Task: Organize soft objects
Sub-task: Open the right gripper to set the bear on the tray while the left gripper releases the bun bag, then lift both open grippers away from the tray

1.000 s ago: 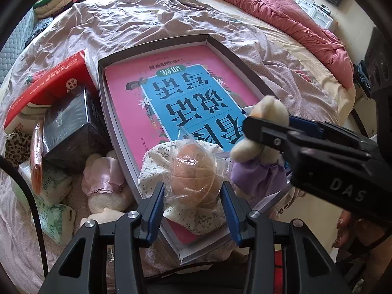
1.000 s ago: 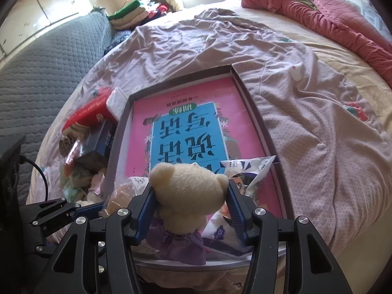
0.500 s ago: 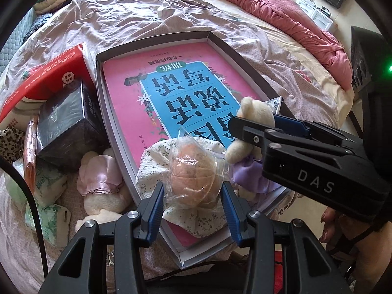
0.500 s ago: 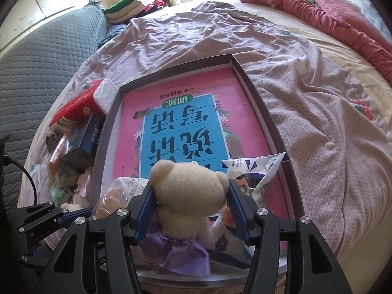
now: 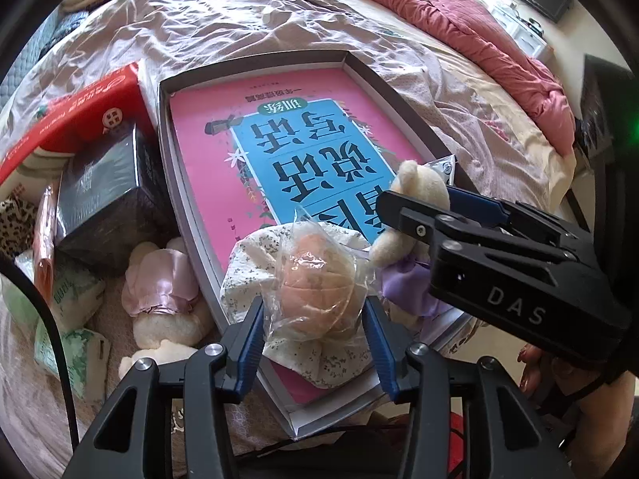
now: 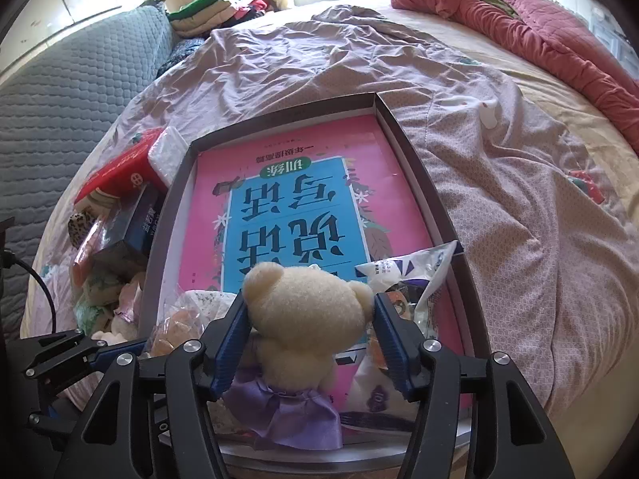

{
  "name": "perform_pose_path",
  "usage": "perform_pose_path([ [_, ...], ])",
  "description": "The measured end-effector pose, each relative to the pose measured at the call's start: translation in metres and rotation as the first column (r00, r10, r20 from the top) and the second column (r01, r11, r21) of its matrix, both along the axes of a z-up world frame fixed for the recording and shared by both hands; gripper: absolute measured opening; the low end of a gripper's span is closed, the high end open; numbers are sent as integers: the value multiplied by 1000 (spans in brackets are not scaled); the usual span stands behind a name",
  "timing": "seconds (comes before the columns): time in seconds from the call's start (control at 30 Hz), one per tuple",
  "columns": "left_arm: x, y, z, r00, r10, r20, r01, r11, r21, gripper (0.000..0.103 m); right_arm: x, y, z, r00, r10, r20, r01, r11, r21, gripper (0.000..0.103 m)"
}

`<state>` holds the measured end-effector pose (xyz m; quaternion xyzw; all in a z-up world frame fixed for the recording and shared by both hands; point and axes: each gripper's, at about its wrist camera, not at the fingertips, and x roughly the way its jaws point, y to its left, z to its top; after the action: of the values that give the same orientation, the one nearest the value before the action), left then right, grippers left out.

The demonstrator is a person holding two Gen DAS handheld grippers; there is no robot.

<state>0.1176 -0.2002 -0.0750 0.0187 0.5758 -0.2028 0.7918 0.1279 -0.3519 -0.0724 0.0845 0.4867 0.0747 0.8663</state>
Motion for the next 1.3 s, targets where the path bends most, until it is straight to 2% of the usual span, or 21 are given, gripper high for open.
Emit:
perform_pose_path([
  [0.33,-1,-2,2,1000,-4,3,4,1000,12,51,-6,-10,14,998,-38,44,37,999,15,69],
  [0.63,-5,0,5,1000,-6,13,6,999,33,60,-13,-14,23,996,-58,66,57,998,14,70],
  [1.07,-9,12,23,999,24,48,-25,1000,7,64,-20,-11,35,994,-56,90,57,998,-8,74],
  [1.3,-15,22,41,994,54,94,-55,998,8,68,-24,-6,42,993,-52,104,55,998,-23,76],
])
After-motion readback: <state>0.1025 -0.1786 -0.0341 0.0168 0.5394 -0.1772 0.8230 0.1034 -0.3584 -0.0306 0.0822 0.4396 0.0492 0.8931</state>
